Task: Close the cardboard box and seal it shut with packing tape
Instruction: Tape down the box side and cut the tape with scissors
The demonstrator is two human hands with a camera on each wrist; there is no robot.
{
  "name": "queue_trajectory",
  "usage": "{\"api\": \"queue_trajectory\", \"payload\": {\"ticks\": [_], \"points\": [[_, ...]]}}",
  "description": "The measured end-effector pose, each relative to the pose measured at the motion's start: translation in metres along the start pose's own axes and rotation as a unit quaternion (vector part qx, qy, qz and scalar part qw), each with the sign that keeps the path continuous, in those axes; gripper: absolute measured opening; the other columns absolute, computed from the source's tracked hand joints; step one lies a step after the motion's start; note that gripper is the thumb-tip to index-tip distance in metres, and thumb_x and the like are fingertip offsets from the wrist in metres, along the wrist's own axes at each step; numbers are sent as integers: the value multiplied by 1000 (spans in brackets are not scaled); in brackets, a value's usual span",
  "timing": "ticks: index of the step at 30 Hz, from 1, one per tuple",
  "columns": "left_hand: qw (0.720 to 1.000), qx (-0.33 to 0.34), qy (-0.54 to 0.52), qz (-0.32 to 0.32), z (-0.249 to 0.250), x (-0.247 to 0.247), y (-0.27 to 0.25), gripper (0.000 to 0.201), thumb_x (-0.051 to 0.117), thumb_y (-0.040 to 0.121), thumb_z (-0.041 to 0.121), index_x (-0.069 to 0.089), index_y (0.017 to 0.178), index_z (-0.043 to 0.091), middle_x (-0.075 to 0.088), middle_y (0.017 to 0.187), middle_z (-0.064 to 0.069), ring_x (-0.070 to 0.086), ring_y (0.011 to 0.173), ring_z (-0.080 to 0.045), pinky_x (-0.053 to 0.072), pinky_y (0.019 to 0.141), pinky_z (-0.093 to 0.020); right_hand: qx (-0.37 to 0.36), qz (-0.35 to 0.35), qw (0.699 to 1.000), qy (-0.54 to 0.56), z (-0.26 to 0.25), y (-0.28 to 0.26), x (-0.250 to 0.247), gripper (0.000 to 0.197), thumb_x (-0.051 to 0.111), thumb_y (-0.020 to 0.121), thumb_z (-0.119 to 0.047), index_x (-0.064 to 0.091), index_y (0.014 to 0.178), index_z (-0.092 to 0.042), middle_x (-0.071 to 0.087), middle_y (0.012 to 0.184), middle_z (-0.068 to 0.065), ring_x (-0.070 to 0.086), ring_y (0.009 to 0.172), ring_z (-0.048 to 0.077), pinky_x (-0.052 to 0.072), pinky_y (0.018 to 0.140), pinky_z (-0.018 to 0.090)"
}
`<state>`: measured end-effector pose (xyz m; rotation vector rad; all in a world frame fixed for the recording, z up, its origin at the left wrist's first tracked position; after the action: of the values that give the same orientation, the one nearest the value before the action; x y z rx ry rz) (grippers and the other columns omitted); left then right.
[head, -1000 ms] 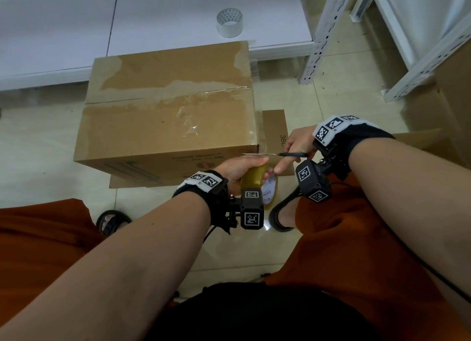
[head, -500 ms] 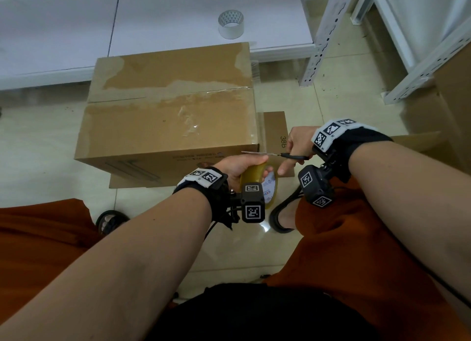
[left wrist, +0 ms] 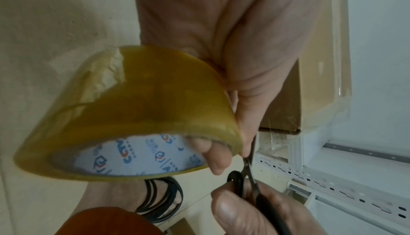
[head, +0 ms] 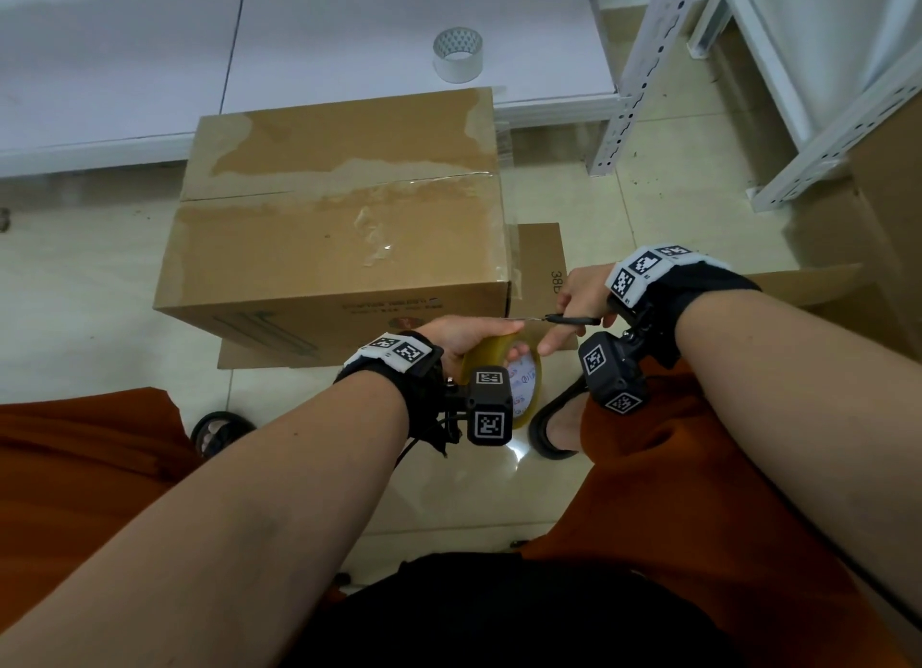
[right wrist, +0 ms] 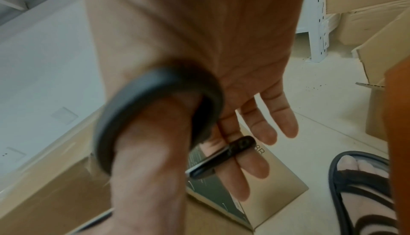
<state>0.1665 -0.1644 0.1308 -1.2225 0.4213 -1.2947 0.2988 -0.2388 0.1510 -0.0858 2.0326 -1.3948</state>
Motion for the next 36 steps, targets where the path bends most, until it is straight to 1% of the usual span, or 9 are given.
{"api": "queue_trajectory", "payload": {"ticks": [4, 7, 10, 13, 17, 21, 24, 28, 36], "points": [[1000, -17, 8, 5, -2, -8, -11, 40, 51, 98, 26, 72, 70, 8, 55, 76, -1, 58, 48, -7, 44, 68, -20, 1, -32, 998, 47, -7, -5, 9, 55, 80, 57, -59, 66, 79, -11, 68, 82, 5, 63, 75, 18, 52, 64, 26], [999, -25, 33, 10, -3, -15, -25, 42, 55, 96, 27, 75, 64, 8, 61, 69, -1, 58, 45, -6, 49, 57, -17, 18, -27, 997, 64, -3, -18, 10, 48, 77, 65, -58, 66, 73, -12, 67, 72, 3, 62, 63, 15, 49, 57, 22], [999, -25, 32, 19, -3, -23, -45, 27, 56, 95, 23, 65, 76, 5, 63, 60, -3, 57, 42, -6, 49, 46, -15, 48, -59, 996, 38, 8, -34, 7, 55, 81, 57, -60, 73, 81, -11, 73, 77, 5, 67, 77, 20, 55, 75, 31], [998, -21, 48, 29, 0, -35, -59, 26, 56, 95, 24, 58, 76, 7, 60, 53, 0, 53, 37, -5, 46, 39, -14, 45, -76, 996, 15, 0, -45, -1, 85, 84, 40, -68, 74, 96, -5, 73, 86, 8, 67, 87, 22, 53, 93, 39], [996, 1, 69, 49, 14, -49, -79, 29, 54, 96, 29, 56, 73, 9, 55, 45, 3, 48, 33, -3, 42, 35, -13, 35, -58, 998, 12, -26, -52, -7, 104, 82, 25, -74, 72, 100, -3, 73, 94, 13, 68, 88, 24, 51, 94, 40], [991, 49, 85, 89, 32, -60, -103, 29, 55, 95, 26, 58, 73, 7, 53, 42, 4, 46, 31, -2, 39, 36, -11, -14, 38, 992, 118, -58, -60, -23, 62, 84, 41, -60, 67, 78, -13, 67, 83, 8, 60, 73, 19, 50, 79, 30], [984, 94, 102, 112, 43, -66, -119, 27, 56, 95, 24, 61, 74, 7, 52, 42, 4, 44, 31, -2, 37, 34, -10, -28, 53, 987, 150, -80, -66, -38, 62, 80, 30, -72, 67, 59, -18, 64, 72, 7, 54, 64, 20, 45, 71, 29], [961, 145, 157, 178, 57, -76, -136, 32, 54, 95, 27, 58, 68, 10, 51, 42, 5, 41, 31, -4, 35, 33, -15, 3, 150, 969, 198, -90, -68, -57, 51, 78, 62, -58, 67, 70, -8, 58, 57, 4, 40, 43, 11, 32, 45, 19], [943, 253, 109, 189, 81, -86, -161, 22, 58, 93, 31, 63, 86, 11, 58, 49, 4, 48, 38, -6, 42, 43, -18, 40, 214, 940, 261, -99, -66, -60, 36, 78, 76, -37, 56, 72, -8, 57, 65, 5, 38, 47, 12, 35, 49, 22]]}}
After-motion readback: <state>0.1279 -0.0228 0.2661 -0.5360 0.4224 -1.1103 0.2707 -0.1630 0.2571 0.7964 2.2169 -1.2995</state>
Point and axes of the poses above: each hand's wrist, its own y-axis towards the middle knuckle, its own x-axis out of the palm, z = x × y, the point moved 7 cm from there along y, towards the middle knuckle
